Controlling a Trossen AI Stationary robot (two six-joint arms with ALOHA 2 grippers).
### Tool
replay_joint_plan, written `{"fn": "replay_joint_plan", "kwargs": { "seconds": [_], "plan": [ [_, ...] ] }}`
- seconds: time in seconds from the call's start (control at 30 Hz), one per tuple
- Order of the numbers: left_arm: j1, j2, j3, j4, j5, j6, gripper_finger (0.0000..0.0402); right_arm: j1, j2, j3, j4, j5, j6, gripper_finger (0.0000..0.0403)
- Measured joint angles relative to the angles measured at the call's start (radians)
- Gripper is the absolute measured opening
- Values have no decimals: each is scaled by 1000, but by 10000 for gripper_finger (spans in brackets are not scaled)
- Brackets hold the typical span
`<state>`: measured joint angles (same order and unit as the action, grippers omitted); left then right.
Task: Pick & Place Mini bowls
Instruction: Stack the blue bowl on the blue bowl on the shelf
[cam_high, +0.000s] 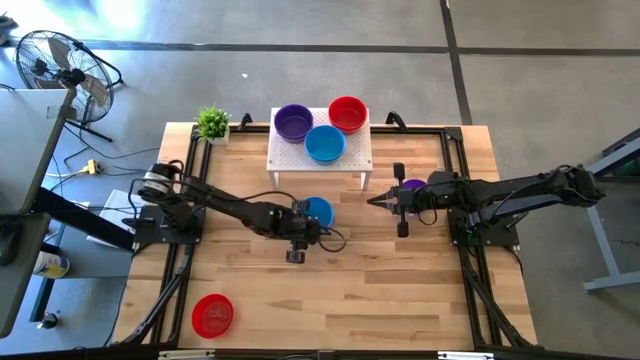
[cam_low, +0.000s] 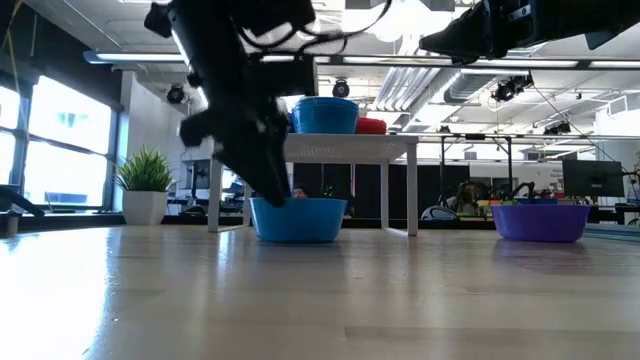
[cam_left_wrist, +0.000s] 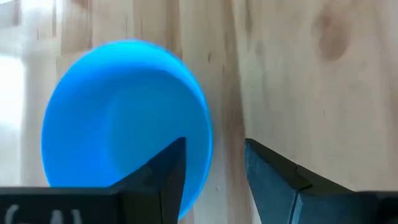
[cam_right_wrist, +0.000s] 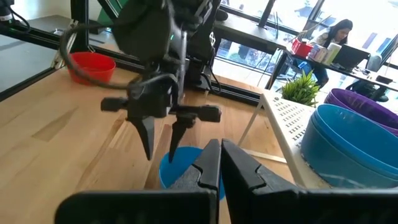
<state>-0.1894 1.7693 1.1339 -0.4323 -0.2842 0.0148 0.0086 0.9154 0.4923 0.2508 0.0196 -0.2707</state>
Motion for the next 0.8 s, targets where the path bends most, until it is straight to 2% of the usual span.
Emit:
{"fn": "replay_joint_plan", "kwargs": {
  "seconds": [0.1, 0.2, 0.47, 0.57, 0.8],
  "plan": [
    [1, 41, -3, 5, -44, 13, 141, 0, 0, 0, 0, 0, 0, 2],
    [8, 47, -2, 24, -38, 32, 117, 0, 0, 0, 0, 0, 0, 1],
    [21, 47, -2, 20, 15, 79, 9, 0, 0, 0, -1, 0, 0, 1],
    [20, 18, 14, -28, 18, 86, 10, 0, 0, 0, -1, 0, 0, 1],
    [19, -71, 184, -209, 61, 87, 5, 0, 0, 0, -8, 0, 0, 1]
  ]
}}
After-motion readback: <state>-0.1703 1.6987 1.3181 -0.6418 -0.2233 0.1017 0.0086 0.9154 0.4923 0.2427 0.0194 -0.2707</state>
